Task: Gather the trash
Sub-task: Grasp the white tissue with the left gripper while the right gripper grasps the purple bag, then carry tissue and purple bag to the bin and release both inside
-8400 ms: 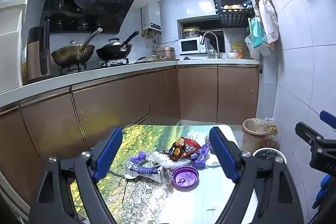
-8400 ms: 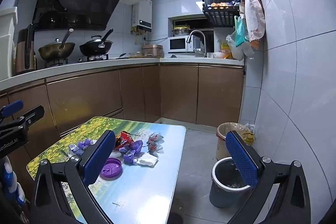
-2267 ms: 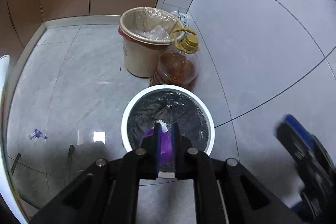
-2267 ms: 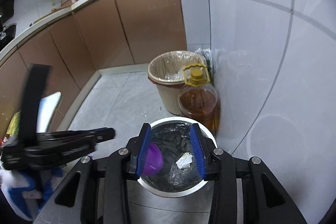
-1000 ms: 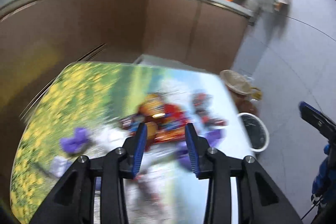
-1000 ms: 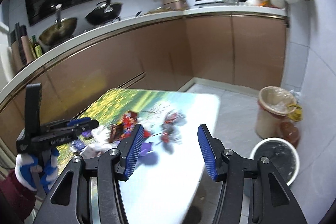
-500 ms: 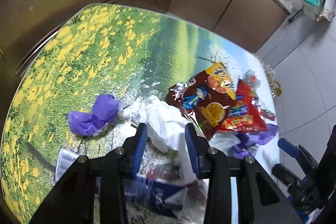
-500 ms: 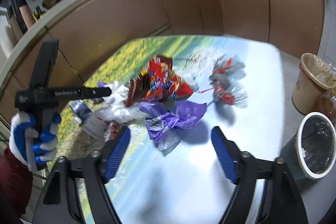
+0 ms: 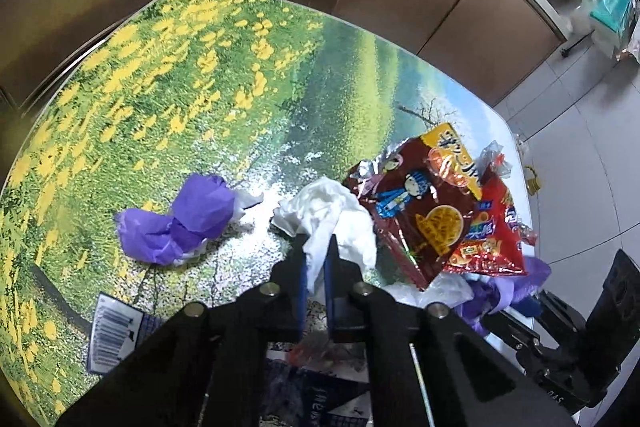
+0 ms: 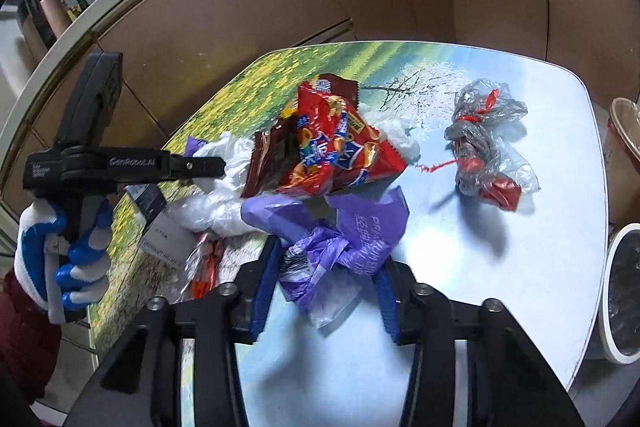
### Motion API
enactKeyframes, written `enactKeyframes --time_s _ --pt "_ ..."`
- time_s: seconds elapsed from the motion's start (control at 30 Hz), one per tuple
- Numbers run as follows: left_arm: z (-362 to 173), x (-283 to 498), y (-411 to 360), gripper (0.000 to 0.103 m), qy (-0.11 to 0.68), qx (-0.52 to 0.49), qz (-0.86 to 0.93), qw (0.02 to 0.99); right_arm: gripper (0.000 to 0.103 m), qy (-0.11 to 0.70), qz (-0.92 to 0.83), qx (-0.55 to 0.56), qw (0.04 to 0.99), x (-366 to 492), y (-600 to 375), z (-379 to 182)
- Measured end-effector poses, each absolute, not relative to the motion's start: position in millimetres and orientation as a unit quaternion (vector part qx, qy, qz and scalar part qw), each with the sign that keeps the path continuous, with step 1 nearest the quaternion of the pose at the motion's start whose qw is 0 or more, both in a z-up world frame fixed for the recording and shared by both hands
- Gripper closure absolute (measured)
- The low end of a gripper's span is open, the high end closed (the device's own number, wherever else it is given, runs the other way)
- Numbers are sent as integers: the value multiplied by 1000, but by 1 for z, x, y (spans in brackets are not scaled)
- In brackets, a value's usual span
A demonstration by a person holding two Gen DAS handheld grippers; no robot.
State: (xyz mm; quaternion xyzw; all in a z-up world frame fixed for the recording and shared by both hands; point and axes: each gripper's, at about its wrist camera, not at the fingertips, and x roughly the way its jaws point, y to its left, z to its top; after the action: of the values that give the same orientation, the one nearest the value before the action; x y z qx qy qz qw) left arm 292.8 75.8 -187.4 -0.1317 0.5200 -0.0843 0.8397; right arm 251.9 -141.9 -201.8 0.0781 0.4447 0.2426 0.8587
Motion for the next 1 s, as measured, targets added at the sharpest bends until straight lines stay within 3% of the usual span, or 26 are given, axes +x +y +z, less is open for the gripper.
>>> enactKeyframes --time_s 0.17,0.6,0.77,1.0 --pt "-168 278 77 100 496 -132 -89 854 72 432 252 69 863 231 -145 -185" --pt "-79 219 74 100 412 -122 -92 898 72 380 267 80 882 172 -182 -138" --pt "-53 208 17 100 397 -86 -141 903 72 342 230 99 906 154 -231 -114" --pt "-57 224 -122 100 413 -25 -243 877 72 321 111 134 931 139 -336 -117"
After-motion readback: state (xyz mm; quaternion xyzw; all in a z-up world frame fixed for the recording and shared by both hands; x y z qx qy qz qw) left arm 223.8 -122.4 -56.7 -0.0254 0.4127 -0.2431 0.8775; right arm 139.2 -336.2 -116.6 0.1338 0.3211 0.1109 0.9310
